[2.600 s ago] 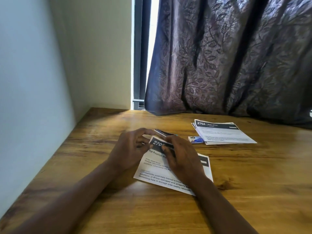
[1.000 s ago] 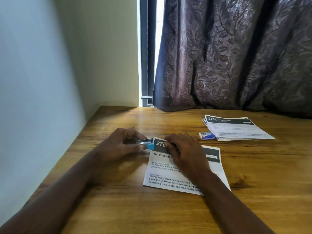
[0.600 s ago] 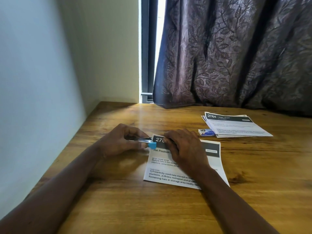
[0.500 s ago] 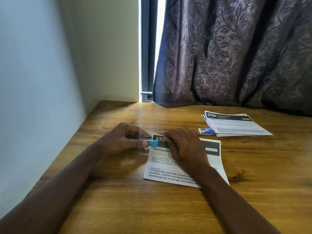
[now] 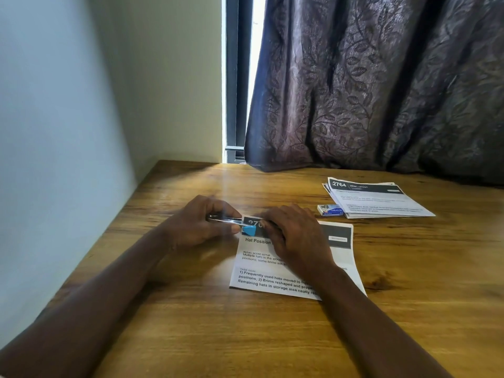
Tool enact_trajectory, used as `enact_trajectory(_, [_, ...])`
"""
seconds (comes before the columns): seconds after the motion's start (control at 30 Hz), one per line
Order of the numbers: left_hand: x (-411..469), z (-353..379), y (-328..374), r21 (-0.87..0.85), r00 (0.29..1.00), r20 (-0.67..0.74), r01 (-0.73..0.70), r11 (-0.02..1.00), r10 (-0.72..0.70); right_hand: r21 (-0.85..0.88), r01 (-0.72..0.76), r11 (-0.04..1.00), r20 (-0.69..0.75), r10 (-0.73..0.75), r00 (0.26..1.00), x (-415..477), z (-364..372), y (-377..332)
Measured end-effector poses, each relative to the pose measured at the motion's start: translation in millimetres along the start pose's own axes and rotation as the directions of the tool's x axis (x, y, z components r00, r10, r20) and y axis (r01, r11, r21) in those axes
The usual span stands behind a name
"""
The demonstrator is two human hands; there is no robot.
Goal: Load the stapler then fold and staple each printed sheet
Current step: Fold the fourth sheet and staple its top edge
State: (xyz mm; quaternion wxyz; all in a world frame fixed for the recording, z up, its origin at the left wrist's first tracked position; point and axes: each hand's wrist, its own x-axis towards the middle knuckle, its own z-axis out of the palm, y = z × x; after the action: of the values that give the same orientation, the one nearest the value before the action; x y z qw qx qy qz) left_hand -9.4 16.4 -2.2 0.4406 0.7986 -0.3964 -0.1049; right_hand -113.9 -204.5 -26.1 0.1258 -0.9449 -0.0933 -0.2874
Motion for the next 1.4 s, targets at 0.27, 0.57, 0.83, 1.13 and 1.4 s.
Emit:
enact_trajectory(0.27, [2, 10, 0, 0.081, 0.996, -0.092, 0.022, 0.996, -0.015, 0.005, -0.009, 1.0, 0.01, 0.009, 1.0, 0, 1, 2])
enact_trajectory(0.57, [1, 14, 7, 0.202, 0.989, -0.14, -0.023, 0.979, 0.052, 0.015, -0.031, 0.999, 0.041, 0.03, 0.999, 1, 0, -2])
enact_trajectory(0.83, [0, 19, 6, 0.287, 0.973, -0.196, -0.066, 0.956, 0.126, 0.014, 0.002, 1.0, 0.075, -0.003, 0.997, 1, 0, 0])
enact_trajectory(1.13, [-5, 17, 5, 0.312, 0.964, -0.18, -0.133, 0.941, 0.196, 0.021, 0.013, 1.0, 0.089, -0.014, 0.996, 1, 0, 0])
enact_trajectory(1.4, [-5, 21, 5, 0.286, 0.962, -0.2, -0.125, 0.95, 0.187, 0.061, 0.042, 0.997, 0.102, -0.048, 0.994, 1, 1, 1])
